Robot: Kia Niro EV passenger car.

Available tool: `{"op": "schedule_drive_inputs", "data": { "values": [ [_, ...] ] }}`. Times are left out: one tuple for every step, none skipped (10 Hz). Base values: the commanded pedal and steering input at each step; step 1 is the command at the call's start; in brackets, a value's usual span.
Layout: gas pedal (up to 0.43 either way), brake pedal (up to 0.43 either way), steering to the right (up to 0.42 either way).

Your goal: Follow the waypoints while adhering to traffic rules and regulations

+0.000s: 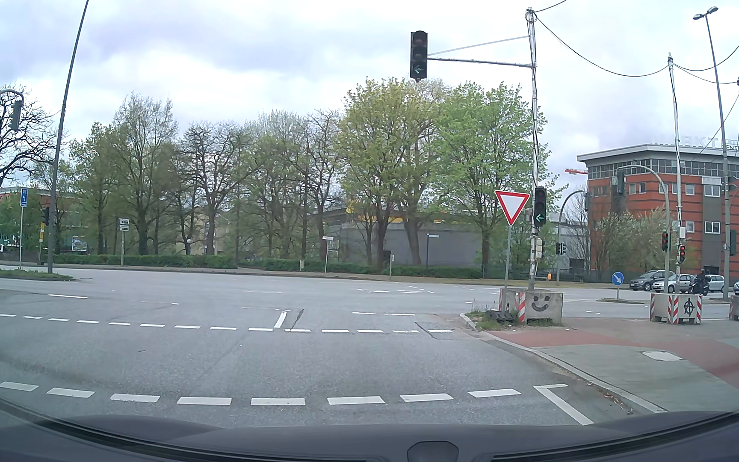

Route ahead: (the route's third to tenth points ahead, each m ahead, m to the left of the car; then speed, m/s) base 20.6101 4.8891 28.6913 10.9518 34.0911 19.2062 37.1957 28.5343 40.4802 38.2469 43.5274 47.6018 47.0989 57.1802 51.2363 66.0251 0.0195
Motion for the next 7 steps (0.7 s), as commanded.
{"op": "schedule_drive_inputs", "data": {
  "values": [
    [0.118,0.006,-0.009],
    [0.118,0.006,-0.009],
    [0.118,0.006,-0.008],
    [0.118,0.006,-0.008],
    [0.13,0.006,-0.008],
    [0.157,0.006,-0.008],
    [0.169,0.006,-0.008]
  ]
}}
